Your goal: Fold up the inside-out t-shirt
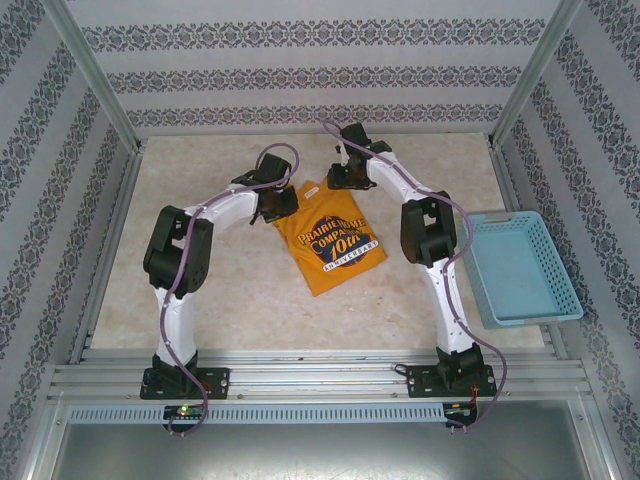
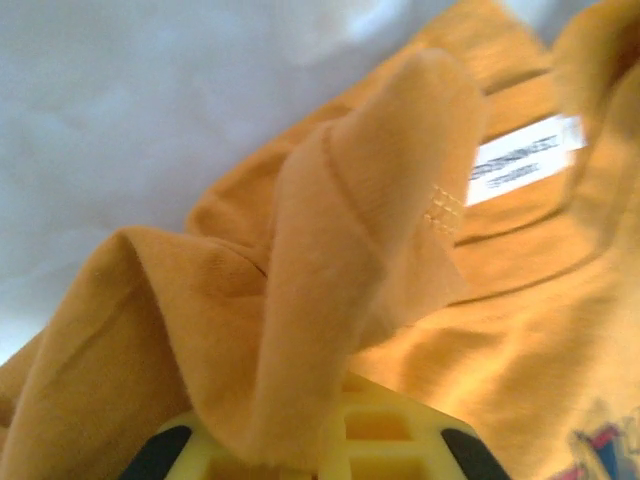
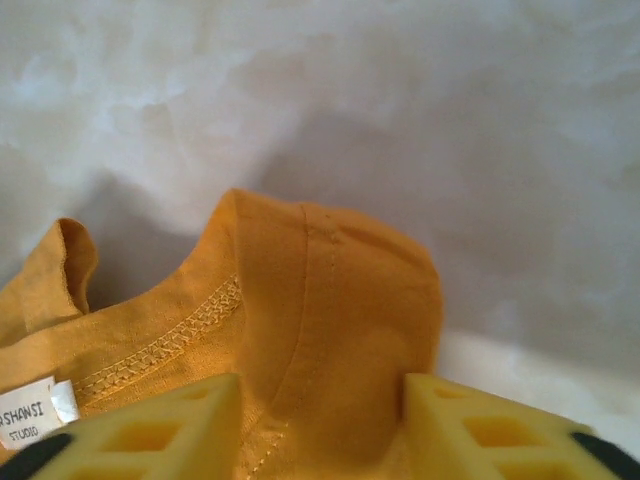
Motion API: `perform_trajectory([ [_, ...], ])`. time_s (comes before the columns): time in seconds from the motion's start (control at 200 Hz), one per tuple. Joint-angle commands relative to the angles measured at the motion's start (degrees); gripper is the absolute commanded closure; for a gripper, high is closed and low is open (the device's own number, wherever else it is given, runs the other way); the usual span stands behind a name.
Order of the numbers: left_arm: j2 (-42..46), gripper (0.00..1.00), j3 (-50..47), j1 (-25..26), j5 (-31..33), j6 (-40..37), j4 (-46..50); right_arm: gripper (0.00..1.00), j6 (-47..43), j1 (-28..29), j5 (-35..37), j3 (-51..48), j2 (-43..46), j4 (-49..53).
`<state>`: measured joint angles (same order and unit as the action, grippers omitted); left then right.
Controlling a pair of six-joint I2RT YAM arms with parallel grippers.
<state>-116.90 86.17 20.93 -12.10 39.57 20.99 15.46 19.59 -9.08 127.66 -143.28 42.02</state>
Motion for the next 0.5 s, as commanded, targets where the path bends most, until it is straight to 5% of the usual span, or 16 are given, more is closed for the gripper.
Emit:
perform_trajectory([
  [0.0,8.56,0.97,-3.23,0.53,-7.10,-3.99,-11.58,0.59,0.79,-0.60,-0.99,2.09,-0.22,1.74],
  [0.215,16.65,0.97,-16.49,-0.11,-13.86,-5.14,-28.21,0.64,1.39,-1.35,-0.48,-0.05,1.63,0.44],
  [0.495,9.50,1.00,-23.32,-5.69,-10.28,-4.20,-27.92,0.64,1.07,-1.56,0.78,-4.58,4.80,-1.60],
])
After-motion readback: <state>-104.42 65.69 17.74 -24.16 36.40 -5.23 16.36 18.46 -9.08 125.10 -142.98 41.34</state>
